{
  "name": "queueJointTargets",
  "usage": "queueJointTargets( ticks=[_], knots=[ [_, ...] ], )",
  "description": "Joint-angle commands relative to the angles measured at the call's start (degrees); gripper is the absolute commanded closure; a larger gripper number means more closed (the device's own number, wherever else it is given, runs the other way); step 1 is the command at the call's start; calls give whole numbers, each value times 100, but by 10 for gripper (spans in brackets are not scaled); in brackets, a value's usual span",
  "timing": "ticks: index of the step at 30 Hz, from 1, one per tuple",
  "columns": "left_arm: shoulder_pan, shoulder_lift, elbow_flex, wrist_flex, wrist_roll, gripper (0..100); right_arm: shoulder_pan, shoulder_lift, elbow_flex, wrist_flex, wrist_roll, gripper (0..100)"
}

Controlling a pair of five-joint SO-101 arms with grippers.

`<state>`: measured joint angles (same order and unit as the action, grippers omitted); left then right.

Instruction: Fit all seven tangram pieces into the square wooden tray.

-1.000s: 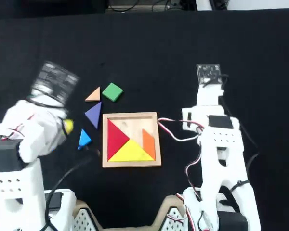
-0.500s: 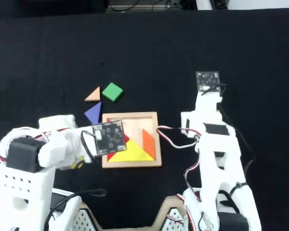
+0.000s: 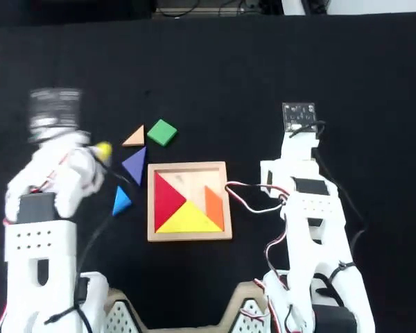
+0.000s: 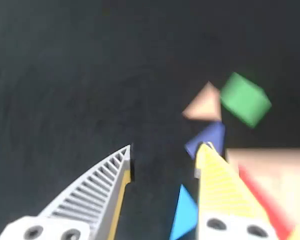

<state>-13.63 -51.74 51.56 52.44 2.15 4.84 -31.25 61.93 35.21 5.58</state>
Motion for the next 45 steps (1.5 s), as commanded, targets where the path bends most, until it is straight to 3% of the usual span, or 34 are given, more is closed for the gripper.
queueJointTargets(
  ticks=[1, 3, 8, 10, 16, 18, 25, 31, 34, 40, 43, 45],
  knots=[
    [-303, -53, 171, -545, 1143, 790, 53, -163, -13, -97, 0, 986],
    [295, -97, 119, -229, 176, 759, 53, -163, -13, -97, 0, 986],
    [2062, -35, -330, 1881, -4123, 721, -141, -163, -4, -97, 0, 986],
    [2149, -44, -409, 2505, -5310, 730, -281, -163, 31, -79, 0, 986],
    [2105, -35, -444, 3112, -7631, 733, -440, -163, 119, -105, 308, 986],
    [2079, -35, -435, 2681, -7490, 733, -431, -163, 119, -105, 325, 986],
    [1613, -18, -286, 756, -5978, 733, -440, -163, 119, -105, 316, 986],
    [1437, 369, -558, 536, -5996, 733, -440, -163, 119, -105, 316, 986],
    [1481, 1064, -1745, 1222, -5776, 733, -440, -163, 127, -105, 316, 986],
    [1490, 3349, -4752, 3710, -5829, 731, -440, -163, 286, -378, 316, 986],
    [1455, 4651, -5218, 4026, -6110, 733, -440, -163, 295, -378, 316, 986],
    [1446, 5380, -5473, 3921, -5829, 733, -440, -163, 295, -360, 316, 986]
  ],
)
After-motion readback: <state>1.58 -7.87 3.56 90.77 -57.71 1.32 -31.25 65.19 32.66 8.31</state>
